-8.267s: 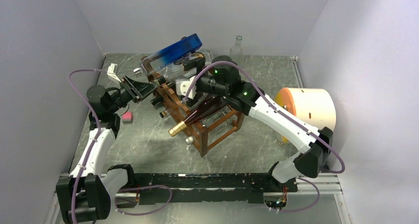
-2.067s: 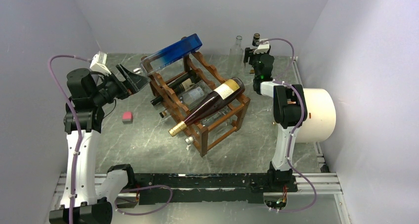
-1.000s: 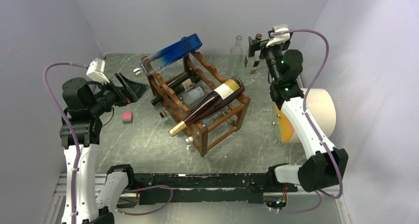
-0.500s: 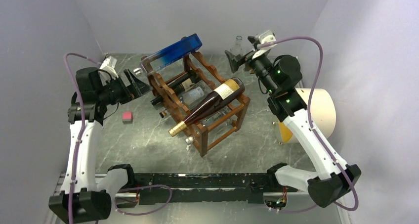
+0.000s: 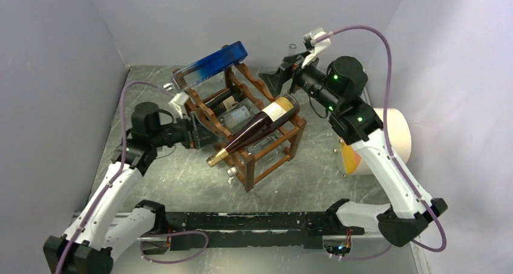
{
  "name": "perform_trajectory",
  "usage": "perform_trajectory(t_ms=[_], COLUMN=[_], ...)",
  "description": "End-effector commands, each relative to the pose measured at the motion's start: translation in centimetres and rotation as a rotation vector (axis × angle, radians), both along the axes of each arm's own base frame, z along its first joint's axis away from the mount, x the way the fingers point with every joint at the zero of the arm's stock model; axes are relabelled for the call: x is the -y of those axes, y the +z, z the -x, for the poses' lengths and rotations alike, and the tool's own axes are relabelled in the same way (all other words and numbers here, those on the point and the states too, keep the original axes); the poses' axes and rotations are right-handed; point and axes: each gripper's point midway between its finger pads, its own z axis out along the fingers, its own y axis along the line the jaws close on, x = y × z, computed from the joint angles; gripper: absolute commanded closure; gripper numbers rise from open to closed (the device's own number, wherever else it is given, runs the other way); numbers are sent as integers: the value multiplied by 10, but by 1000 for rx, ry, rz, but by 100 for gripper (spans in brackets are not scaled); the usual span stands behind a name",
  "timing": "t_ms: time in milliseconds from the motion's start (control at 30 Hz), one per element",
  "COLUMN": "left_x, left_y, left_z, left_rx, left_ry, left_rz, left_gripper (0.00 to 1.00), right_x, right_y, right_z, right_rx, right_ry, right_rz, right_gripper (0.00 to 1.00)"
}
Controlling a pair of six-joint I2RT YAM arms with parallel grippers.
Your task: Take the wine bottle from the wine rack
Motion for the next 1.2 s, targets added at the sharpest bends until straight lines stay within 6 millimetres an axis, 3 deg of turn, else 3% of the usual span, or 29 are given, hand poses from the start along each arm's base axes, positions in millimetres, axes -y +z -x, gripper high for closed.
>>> perform_trajectory(t_ms=[0,133,333,600,733,967,1167], left_x=[36,41,57,60,65,75,75], left_y=[9,6,4,1,-12,-16,-26], left_z=[10,11,35,58,55,66,62], left_rx=[109,144,166,167,87,14,-35], left_ry=[-90,-109,-310,-439,-433,-453,-409], left_rz=[-33,-55,-8,31,10,10,-31], left_gripper=[3,1,2,2,9,14,32], right_x=[14,30,44,49,50,54,50], right_y=[1,-3,-20,-34,-36,-41,-59], right_z=[35,39,45,52,55,55,52], right_rx=[-5,-35,-83,-93,-68,-42,-84], right_ry=[46,-9,-64,-58,-42,-47,-21], right_rz=[46,107,97,130,158,218,281], right_gripper=[0,0,0,0,0,0,0])
